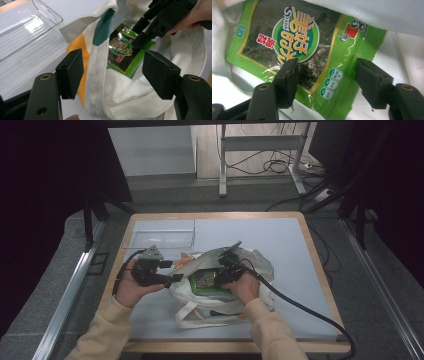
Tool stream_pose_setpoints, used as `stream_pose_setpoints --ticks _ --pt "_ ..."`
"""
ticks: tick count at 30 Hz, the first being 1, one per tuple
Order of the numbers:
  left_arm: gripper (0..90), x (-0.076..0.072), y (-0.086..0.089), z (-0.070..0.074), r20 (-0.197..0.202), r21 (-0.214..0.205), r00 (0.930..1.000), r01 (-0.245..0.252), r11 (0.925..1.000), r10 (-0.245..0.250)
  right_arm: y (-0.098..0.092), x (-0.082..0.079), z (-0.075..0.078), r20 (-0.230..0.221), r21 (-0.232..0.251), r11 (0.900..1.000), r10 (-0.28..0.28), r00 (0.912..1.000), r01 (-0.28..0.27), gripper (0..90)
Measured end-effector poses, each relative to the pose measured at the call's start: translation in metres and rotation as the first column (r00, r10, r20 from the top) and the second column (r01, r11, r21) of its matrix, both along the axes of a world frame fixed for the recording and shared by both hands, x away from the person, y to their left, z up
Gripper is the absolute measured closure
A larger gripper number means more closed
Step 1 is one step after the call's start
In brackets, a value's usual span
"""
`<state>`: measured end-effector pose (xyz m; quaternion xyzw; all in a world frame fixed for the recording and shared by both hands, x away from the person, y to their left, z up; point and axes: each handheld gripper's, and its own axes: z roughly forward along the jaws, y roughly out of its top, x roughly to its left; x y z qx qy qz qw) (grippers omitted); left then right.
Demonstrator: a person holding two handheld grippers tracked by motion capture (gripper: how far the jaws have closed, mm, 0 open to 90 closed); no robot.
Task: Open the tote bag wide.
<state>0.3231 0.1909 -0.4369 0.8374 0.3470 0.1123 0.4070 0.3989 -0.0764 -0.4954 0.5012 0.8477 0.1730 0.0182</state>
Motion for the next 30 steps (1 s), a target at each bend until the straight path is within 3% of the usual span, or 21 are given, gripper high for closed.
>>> stream_pose_setpoints --ticks 9,11,20,24,30 --pt "33.6 -0.0001 -0.0010 -0.0005 0.005 0.006 1.0000 0.005 1.0000 -0.005 -0.0002 0.0030 -0.0044 -0.013 0.015 0.9995 -0.026 0.9996 0.026 42.9" --pt "33.6 0.0001 -0.0013 -0.0009 0.003 0.006 1.0000 0.006 1.0000 -0.006 -0.0015 0.0027 -0.0039 -0.003 0.015 0.9993 -0.034 0.9994 0.034 52.2" --pt "33.6 0.0004 -0.0018 -0.0022 0.000 0.013 1.0000 0.003 0.9999 -0.003 -0.0023 0.0020 -0.0032 -0.018 0.055 0.9978 -0.035 0.9992 0.036 76.4" --pt "33.6 0.0007 -0.0020 -0.0027 -0.002 0.012 1.0000 0.004 0.9999 -0.004 -0.0024 0.0008 -0.0025 -0.010 0.069 0.9968 -0.040 0.9992 0.041 83.7" --pt "33.4 0.0012 -0.0018 -0.0032 0.000 0.016 1.0000 0.006 0.9999 -0.006 -0.0032 -0.0020 0.0012 0.011 0.067 0.9973 -0.031 0.9995 0.030 87.9"
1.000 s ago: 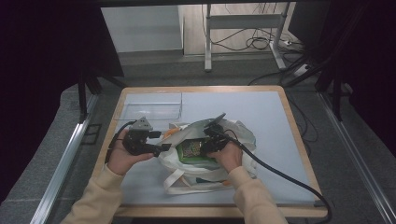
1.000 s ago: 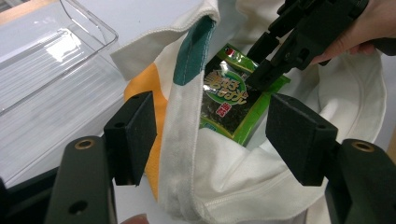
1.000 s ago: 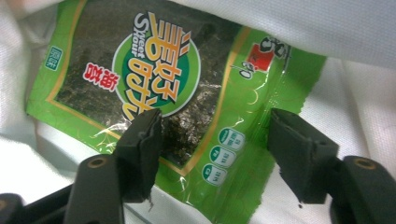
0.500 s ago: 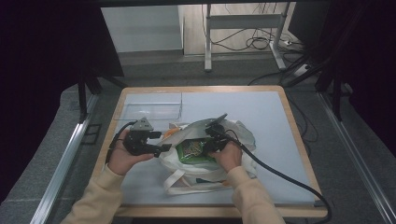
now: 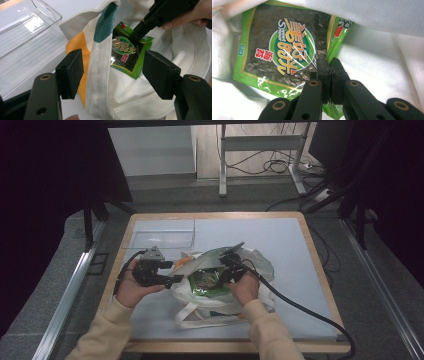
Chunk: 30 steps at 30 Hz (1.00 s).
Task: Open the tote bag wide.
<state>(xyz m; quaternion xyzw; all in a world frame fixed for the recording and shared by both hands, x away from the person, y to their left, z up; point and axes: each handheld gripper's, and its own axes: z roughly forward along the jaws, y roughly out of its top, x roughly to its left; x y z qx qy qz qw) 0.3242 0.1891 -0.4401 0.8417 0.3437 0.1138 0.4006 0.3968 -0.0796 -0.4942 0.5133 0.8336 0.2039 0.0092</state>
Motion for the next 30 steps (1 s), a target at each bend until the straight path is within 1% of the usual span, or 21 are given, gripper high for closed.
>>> stream_pose_setpoints --ticks 2,5,7,10,15,20,22,24,30 --pt "33.4 0.000 0.000 0.000 0.000 -0.001 1.0000 -0.001 1.0000 0.001 -0.002 -0.001 0.002 0.005 -0.003 0.9999 0.011 0.9999 -0.011 88.3" --pt "33.4 0.000 0.001 0.000 -0.002 -0.001 1.0000 -0.007 1.0000 0.007 -0.005 -0.004 0.006 0.009 0.008 0.9994 0.033 0.9994 -0.033 88.6" --pt "33.3 0.001 0.002 0.000 -0.001 0.001 1.0000 -0.006 1.0000 0.006 -0.007 -0.007 0.011 0.006 0.018 0.9992 0.034 0.9994 -0.034 88.6" --pt "33.3 0.001 0.002 0.000 0.000 0.001 1.0000 -0.007 1.0000 0.007 -0.011 -0.010 0.016 0.015 0.027 0.9986 0.046 0.9988 -0.047 88.5" --pt "33.2 0.001 0.001 -0.001 0.001 0.003 1.0000 -0.004 1.0000 0.004 -0.015 -0.013 0.022 0.024 0.040 0.9978 0.053 0.9983 -0.054 88.5" --pt "33.2 0.001 0.002 0.000 0.004 0.001 1.0000 -0.006 1.0000 0.006 -0.016 -0.015 0.025 0.022 0.031 0.9972 0.068 0.9975 -0.068 88.5" --pt "33.2 0.001 0.003 0.000 0.004 -0.001 1.0000 -0.008 1.0000 0.008 -0.017 -0.016 0.026 0.020 0.036 0.9970 0.067 0.9975 -0.068 88.6" --pt "33.2 0.001 0.003 0.000 0.005 -0.003 1.0000 -0.008 1.0000 0.008 -0.019 -0.017 0.028 0.015 0.052 0.9964 0.065 0.9977 -0.066 88.5" --pt "33.2 0.000 0.003 0.000 0.009 -0.003 0.9999 -0.010 0.9999 0.010 -0.028 -0.022 0.032 0.016 0.079 0.9952 0.057 0.9983 -0.058 88.5"
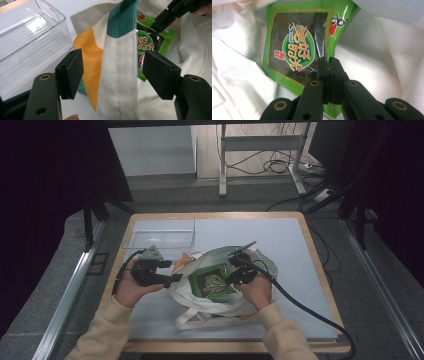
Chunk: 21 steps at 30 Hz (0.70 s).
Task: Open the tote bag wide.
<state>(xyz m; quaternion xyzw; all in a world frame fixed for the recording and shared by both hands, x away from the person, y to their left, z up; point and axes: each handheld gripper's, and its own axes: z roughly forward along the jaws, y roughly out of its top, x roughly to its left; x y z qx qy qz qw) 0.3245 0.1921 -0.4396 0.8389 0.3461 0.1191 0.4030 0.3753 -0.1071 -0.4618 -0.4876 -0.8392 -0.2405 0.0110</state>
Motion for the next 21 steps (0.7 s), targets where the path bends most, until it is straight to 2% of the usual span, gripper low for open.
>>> stream_pose_setpoints --ticks 6,14,17,21 --pt "33.2 0.000 -0.001 0.000 0.002 0.000 1.0000 -0.001 1.0000 0.001 -0.005 -0.005 0.006 0.021 0.006 1.0000 -0.002 0.9998 0.002 88.4" --pt "32.9 0.000 -0.001 -0.001 0.003 0.006 1.0000 0.001 1.0000 -0.001 -0.006 -0.006 0.006 0.010 -0.017 0.9998 0.005 0.9999 -0.005 88.4" --pt "32.9 0.000 -0.002 -0.001 0.003 0.003 1.0000 0.001 1.0000 -0.001 -0.008 -0.008 0.008 0.011 0.001 1.0000 0.001 0.9999 -0.002 88.4" --pt "32.9 0.000 -0.005 -0.002 0.010 0.020 1.0000 0.001 0.9998 -0.001 -0.010 -0.012 0.012 0.035 0.008 1.0000 0.002 0.9994 -0.002 88.4"
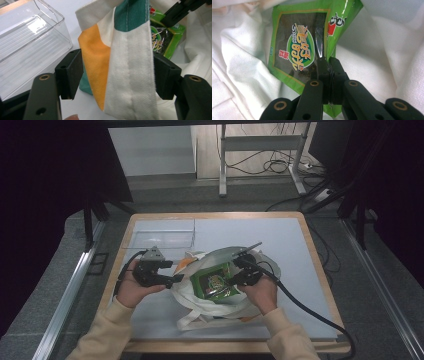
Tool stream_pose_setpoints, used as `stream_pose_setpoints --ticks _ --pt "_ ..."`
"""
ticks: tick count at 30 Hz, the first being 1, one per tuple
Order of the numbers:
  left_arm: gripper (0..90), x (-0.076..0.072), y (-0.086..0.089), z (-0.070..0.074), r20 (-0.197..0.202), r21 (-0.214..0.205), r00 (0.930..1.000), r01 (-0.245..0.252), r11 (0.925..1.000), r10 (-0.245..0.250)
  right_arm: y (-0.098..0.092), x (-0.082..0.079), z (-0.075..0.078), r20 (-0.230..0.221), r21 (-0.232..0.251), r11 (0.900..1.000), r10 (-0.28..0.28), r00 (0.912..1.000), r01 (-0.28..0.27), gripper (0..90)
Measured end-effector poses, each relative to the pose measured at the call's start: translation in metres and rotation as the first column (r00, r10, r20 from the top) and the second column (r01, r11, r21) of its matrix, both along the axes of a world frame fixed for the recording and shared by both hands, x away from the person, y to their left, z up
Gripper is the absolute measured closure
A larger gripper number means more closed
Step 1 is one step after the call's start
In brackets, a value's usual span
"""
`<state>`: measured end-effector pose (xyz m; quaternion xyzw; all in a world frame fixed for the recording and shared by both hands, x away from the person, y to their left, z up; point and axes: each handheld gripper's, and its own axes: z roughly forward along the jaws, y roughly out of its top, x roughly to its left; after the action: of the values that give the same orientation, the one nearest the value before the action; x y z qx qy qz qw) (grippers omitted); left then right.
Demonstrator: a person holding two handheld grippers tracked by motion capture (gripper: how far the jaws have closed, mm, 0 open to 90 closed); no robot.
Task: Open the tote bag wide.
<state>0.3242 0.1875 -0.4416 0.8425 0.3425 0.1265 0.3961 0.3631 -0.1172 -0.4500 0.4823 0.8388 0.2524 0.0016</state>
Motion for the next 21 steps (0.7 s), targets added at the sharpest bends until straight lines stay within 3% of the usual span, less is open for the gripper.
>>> stream_pose_setpoints --ticks 11,21 --pt "32.5 0.001 0.000 -0.002 -0.010 -0.005 1.0000 0.001 1.0000 -0.001 -0.009 -0.008 0.012 0.072 0.033 0.9994 0.005 0.9974 -0.008 88.7" --pt "33.0 0.004 -0.002 -0.007 -0.012 0.014 0.9998 -0.014 0.9998 0.014 -0.010 -0.006 0.004 0.052 0.009 0.9997 0.024 0.9984 -0.024 88.9"
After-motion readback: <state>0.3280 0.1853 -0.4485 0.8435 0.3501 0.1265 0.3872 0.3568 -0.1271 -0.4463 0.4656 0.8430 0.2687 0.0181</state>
